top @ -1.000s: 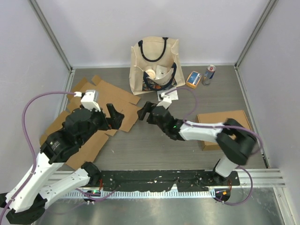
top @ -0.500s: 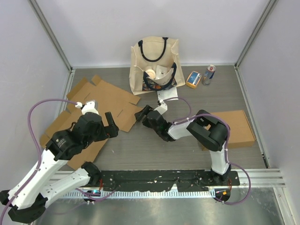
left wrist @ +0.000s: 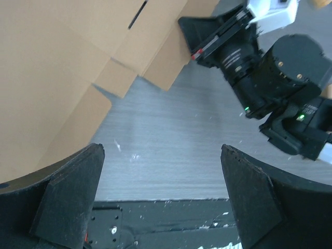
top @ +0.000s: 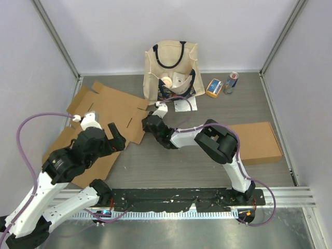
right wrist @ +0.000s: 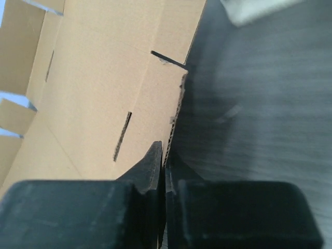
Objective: Fold the paper box
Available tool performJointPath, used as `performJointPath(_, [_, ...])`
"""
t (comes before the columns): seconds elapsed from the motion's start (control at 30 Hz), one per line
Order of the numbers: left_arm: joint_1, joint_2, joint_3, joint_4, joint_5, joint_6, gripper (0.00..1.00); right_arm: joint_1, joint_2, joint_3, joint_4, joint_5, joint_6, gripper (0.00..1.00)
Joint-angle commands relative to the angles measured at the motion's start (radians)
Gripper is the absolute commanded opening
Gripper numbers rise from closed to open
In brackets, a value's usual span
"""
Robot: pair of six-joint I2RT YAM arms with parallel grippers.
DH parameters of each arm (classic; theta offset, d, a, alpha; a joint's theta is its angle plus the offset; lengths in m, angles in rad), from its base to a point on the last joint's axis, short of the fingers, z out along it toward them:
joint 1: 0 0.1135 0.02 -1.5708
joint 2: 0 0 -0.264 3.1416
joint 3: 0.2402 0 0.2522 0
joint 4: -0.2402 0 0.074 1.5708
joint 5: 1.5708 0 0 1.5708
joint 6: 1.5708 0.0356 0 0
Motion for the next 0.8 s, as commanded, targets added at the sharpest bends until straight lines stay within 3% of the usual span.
performJointPath(0.0, [-0.001,-0.069,0.078,0.129,-0.111,0.065,0.98,0.036,-0.183,0.114,-0.058,0.060,-0.385,0.02])
performJointPath(0.17, [-0.001,-0.046,0.106,0.334,-0.085,0.278,1.00,0.034,-0.335,0.162,-0.174,-0.058,-0.760,0.01])
performJointPath(0.3, [-0.001,0.095,0.230,0.391,0.010,0.513,1.00,-0.007,-0.505,0.131,-0.311,-0.196,-0.861,0.01])
performJointPath(0.33, [-0.001,0.124,0.277,0.406,0.052,0.576,1.00,-0.054,-0.580,0.081,-0.323,-0.342,-0.870,0.01])
performJointPath(0.37, [0.001,0.188,0.299,0.443,0.164,0.680,1.00,-0.079,-0.617,0.041,-0.313,-0.412,-0.881,0.01])
performJointPath(0.43, [0.005,0.236,0.327,0.529,0.237,0.763,0.99,-0.166,-0.727,-0.075,-0.311,-0.652,-0.934,0.01])
performJointPath(0.5, [0.044,0.279,0.321,0.607,0.332,0.835,0.99,-0.220,-0.791,-0.148,-0.268,-0.722,-0.935,0.01])
performJointPath(0.63, [0.203,0.322,0.258,0.809,0.599,0.843,1.00,-0.350,-0.880,-0.240,-0.302,-0.892,-0.942,0.01])
performJointPath(0.77, [0.355,0.396,0.259,0.850,0.892,0.848,0.99,-0.449,-0.958,-0.313,-0.328,-1.035,-0.967,0.01])
